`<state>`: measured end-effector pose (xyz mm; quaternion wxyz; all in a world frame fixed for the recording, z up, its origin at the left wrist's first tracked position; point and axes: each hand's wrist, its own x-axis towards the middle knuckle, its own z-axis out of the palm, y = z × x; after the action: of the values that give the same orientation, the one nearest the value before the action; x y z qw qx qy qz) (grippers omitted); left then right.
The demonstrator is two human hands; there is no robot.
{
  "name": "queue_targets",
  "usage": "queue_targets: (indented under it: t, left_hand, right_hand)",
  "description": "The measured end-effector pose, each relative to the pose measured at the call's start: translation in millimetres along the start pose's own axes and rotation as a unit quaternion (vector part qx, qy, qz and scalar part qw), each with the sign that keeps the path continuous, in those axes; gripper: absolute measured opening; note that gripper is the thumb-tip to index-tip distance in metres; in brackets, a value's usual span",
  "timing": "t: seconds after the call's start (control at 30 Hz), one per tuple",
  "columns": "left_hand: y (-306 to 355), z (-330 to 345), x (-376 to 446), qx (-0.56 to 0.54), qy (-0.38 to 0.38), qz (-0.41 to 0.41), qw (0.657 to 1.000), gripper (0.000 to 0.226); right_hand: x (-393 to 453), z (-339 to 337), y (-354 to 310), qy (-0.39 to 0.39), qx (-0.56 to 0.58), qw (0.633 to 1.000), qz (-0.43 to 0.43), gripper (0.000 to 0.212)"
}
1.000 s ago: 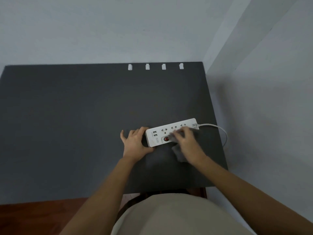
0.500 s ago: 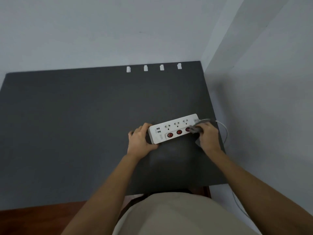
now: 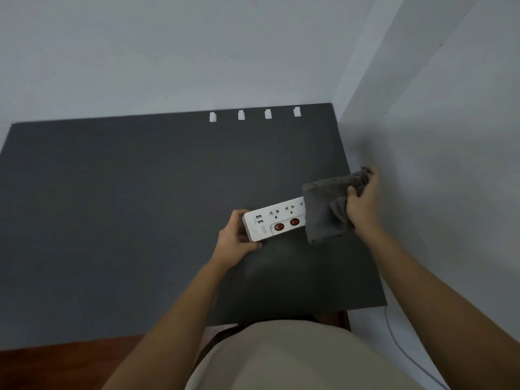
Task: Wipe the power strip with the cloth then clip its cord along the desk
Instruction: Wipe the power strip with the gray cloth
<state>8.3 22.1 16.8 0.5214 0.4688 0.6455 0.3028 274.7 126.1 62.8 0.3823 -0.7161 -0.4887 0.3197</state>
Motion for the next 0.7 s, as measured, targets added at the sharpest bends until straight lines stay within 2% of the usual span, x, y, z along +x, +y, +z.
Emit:
queue_targets:
  t: [0.07,0.17,0.23,0.33,0.47,0.57,0.6,0.63,0.7]
  left_hand:
    - [0.2,-1.2,1.4,-0.013,-0.005,-0.007,1.000,0.069]
    - [0.4,-1.0,4.2,-0.031,-0.005,-0.015,0.999,0.071]
    - [2.4,0.0,5.1,-0.041,0.003,-0.019,0.999,0.072]
    - [5.4,-0.7,6.9,-0.053,0.010,-0.021,0.998,0.073]
    - [6.5,-5.4,7.0,-0.095,-0.036,-0.029,0.994,0.075]
    - [2.4,-9.7,1.5,-0.122,-0.077,-0.042,0.989,0.077]
    - [-0.1,-9.9,-0.6,-0.140,-0.084,-0.057,0.985,0.079]
    - [-1.3,-9.1,-3.1,-0.157,-0.089,-0.068,0.981,0.080]
    - [-2.5,-5.2,-4.2,-0.168,-0.095,-0.088,0.977,0.080]
  right_hand:
    - [-3.4,14.9,11.8,-0.036,-0.101,0.994,-0.001,0.053]
    - [-27.9,56.5,28.5,-0.128,-0.241,0.962,0.008,0.043]
    - [-43.3,79.1,31.2,-0.125,-0.305,0.944,0.012,0.051]
    - [-67.7,99.9,15.2,-0.112,-0.315,0.941,-0.050,0.053]
    - [-96.8,116.4,-2.0,-0.191,-0.299,0.922,-0.156,0.051]
    - [-97.3,101.6,7.4,-0.286,-0.253,0.864,-0.328,0.045]
    - [-91.6,93.1,17.5,-0.308,-0.239,0.849,-0.358,0.042]
    - [-84.4,85.8,28.2,-0.305,-0.232,0.849,-0.364,0.039]
    - [-69.2,78.9,37.8,-0.235,-0.218,0.898,-0.302,0.032]
